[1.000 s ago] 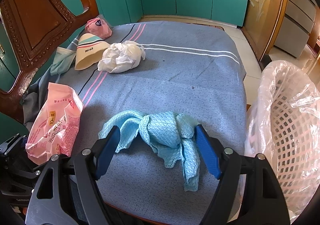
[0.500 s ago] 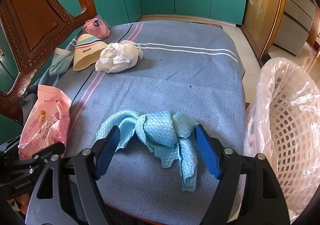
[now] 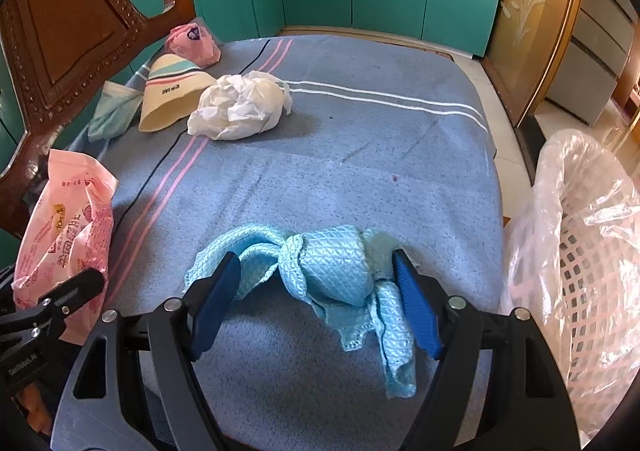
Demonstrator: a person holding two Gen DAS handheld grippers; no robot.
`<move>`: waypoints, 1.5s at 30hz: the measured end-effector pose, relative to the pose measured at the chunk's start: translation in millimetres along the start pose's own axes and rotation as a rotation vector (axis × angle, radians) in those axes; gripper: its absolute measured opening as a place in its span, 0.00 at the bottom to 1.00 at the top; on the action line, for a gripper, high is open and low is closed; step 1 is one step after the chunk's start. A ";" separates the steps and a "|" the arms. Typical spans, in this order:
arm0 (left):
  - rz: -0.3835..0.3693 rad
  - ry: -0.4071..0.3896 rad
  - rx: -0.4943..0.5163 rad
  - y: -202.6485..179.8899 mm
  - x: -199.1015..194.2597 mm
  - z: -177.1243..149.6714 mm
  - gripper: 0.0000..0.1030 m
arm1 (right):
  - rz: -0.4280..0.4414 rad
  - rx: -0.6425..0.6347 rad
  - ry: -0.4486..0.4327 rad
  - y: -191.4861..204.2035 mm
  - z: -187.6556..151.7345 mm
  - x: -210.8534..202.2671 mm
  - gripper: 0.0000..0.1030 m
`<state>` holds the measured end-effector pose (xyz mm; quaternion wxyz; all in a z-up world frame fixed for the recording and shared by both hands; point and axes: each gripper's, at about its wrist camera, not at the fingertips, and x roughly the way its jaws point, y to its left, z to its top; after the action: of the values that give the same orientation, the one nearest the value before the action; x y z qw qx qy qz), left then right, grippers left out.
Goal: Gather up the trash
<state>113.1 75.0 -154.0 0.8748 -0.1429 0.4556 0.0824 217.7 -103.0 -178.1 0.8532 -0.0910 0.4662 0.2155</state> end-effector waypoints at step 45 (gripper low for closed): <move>-0.033 -0.164 -0.014 -4.4 -42.6 4.4 0.42 | -0.009 0.040 -0.120 -19.7 -0.9 -38.2 0.43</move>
<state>93.4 71.6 -115.9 0.9094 -0.1493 0.3794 0.0826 207.9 -131.7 -147.6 0.8822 -0.0630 0.4181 0.2074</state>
